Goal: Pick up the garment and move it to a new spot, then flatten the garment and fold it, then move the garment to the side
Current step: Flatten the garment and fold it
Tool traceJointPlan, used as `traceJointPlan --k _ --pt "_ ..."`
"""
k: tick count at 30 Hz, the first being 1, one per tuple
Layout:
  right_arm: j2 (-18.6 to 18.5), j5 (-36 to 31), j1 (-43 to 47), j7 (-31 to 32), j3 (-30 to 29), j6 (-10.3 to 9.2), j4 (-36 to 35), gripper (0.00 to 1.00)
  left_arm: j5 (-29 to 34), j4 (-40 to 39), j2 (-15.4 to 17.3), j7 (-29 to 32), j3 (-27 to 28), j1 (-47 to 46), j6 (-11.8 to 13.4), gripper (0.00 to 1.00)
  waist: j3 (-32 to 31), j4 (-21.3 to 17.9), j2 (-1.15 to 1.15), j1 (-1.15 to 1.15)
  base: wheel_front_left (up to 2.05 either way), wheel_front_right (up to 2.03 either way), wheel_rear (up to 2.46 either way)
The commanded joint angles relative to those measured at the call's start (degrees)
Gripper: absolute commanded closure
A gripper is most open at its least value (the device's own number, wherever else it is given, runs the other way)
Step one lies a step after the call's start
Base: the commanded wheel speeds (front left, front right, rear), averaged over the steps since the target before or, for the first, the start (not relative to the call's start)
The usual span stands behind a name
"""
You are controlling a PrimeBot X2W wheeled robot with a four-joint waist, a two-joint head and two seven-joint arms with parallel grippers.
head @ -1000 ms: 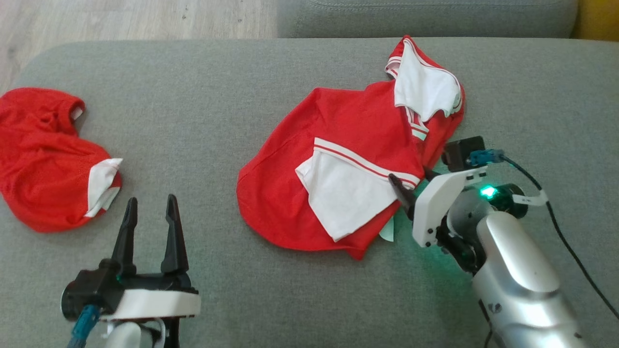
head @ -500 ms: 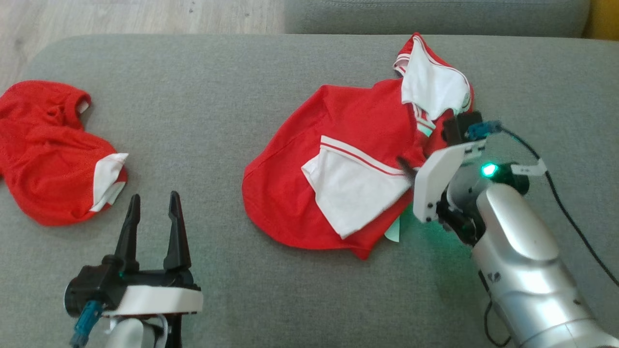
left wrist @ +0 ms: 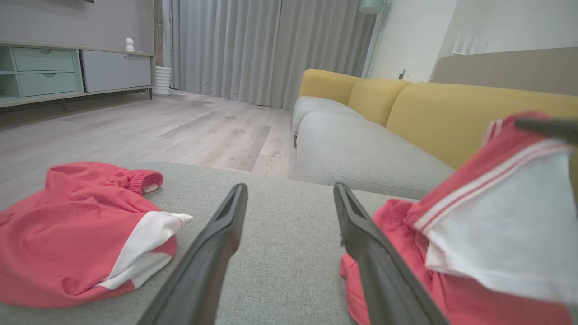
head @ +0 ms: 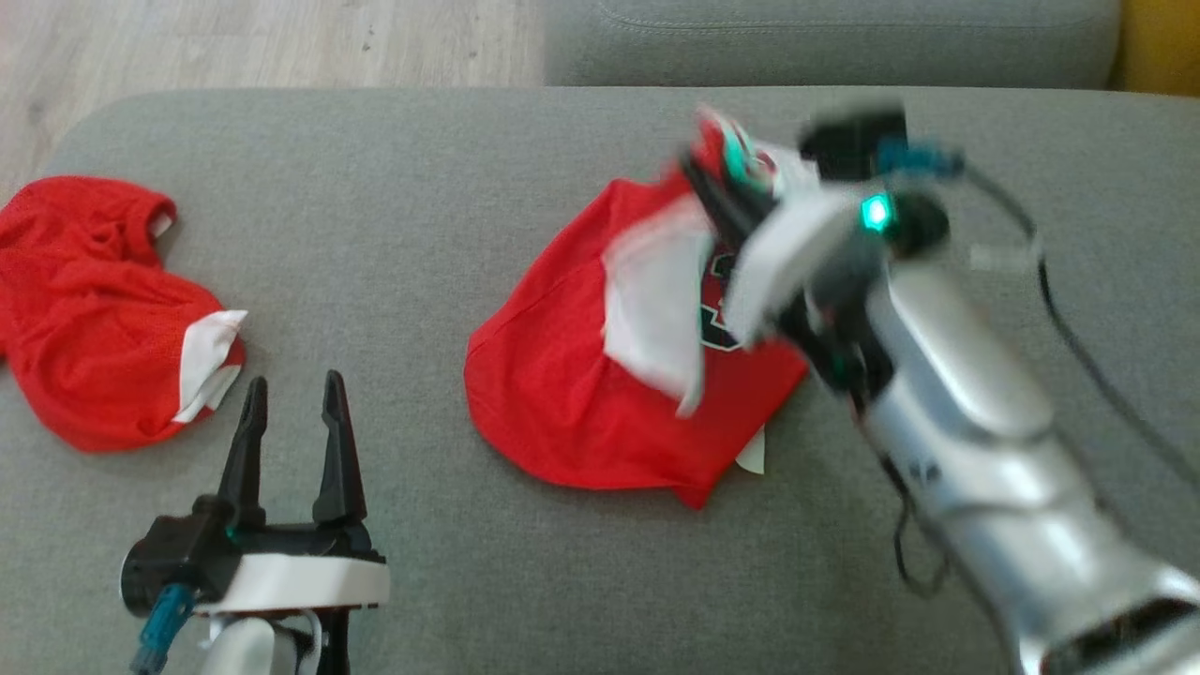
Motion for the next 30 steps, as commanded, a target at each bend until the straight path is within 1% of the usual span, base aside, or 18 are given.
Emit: traceJointPlan --k 1,4,6,7,9,12,15,17,20,23,24,25,27,28,30 --pt "1.2 1.3 -5.8 -2.1 1.8 0.44 -3.9 1.0 0.7 -2.2 0.3 -0.5 2.5 -1.7 0.2 0.0 -0.2 -0.3 0.0 0.0 0.0 0.0 0.0" --pt "1.2 4.3 -8.8 -2.1 2.7 0.44 -5.3 1.0 0.7 -2.5 0.3 -0.5 2.5 -1.4 0.3 0.0 -0.6 -0.5 0.0 0.0 0.0 0.0 0.0" --pt "1.0 5.2 -8.6 0.6 2.2 0.44 -6.4 1.0 0.7 -2.7 0.2 -0.5 2.4 -1.1 0.3 0.0 -0.8 -0.6 0.0 0.0 0.0 0.0 0.0" --pt "0.0 5.5 -7.7 2.7 2.3 0.44 -7.4 1.0 0.7 -2.8 0.1 -0.5 2.4 -0.9 0.4 0.0 -0.8 -0.7 0.0 0.0 0.0 0.0 0.0" --pt "-3.7 6.3 -4.5 7.1 1.7 0.44 -10.4 1.0 0.7 -3.1 0.0 -0.5 2.4 -0.6 0.4 0.0 -0.9 -0.8 0.0 0.0 0.0 0.0 0.0" --pt "-11.6 6.1 2.3 13.4 -1.8 0.44 -15.2 1.0 0.5 -3.5 0.0 -0.5 2.9 0.1 0.5 0.0 -0.9 -1.3 0.0 0.0 0.0 0.0 0.0" --pt "-17.9 3.8 9.2 16.8 -9.5 0.44 -18.6 1.0 0.4 -3.9 0.1 -0.5 3.6 0.4 0.7 0.0 -0.6 -2.0 0.0 0.0 0.0 0.0 0.0" --pt "-20.5 0.5 12.9 18.0 -14.8 0.44 -20.1 1.0 0.3 -4.1 0.2 -0.5 4.0 0.3 0.8 0.0 -0.3 -2.5 0.0 0.0 0.0 0.0 0.0" --pt "-21.4 -5.6 16.8 18.2 -21.1 0.44 -21.2 1.0 0.3 -4.3 0.3 -0.5 4.4 0.0 0.9 0.0 0.3 -3.3 0.0 0.0 0.0 0.0 0.0" --pt "-19.7 -10.4 18.9 16.7 -25.3 0.44 -19.8 1.0 0.4 -4.2 0.3 -0.5 4.4 -0.7 0.8 0.0 0.9 -3.6 0.0 0.0 0.0 0.0 0.0" --pt "-18.6 -11.5 19.2 15.8 -26.5 0.44 -18.9 1.0 0.4 -4.2 0.3 -0.5 4.4 -0.9 0.8 0.0 1.1 -3.7 0.0 0.0 0.0 0.0 0.0" --pt "-18.6 -11.5 19.2 15.8 -26.5 0.44 -18.9 1.0 0.4 -4.2 0.3 -0.5 4.4 -0.9 0.8 0.0 1.1 -3.7 0.0 0.0 0.0 0.0 0.0" --pt "-16.6 -14.6 19.2 13.0 -29.6 0.44 -16.7 1.0 0.5 -3.9 0.3 -0.5 4.2 -1.2 0.6 0.0 1.4 -3.8 0.0 0.0 0.0 0.0 0.0" --pt "-15.5 -16.4 18.9 11.2 -31.0 0.44 -15.5 0.0 0.5 -3.8 0.2 -0.5 4.2 -1.4 0.6 0.0 1.6 -3.8 0.0 0.0 0.0 0.0 0.0" --pt "-13.7 -20.0 18.8 8.2 -32.8 0.44 -13.3 0.0 0.6 -3.5 0.2 -0.5 4.0 -1.6 0.5 0.0 1.5 -3.7 0.0 0.0 0.0 0.0 0.0"
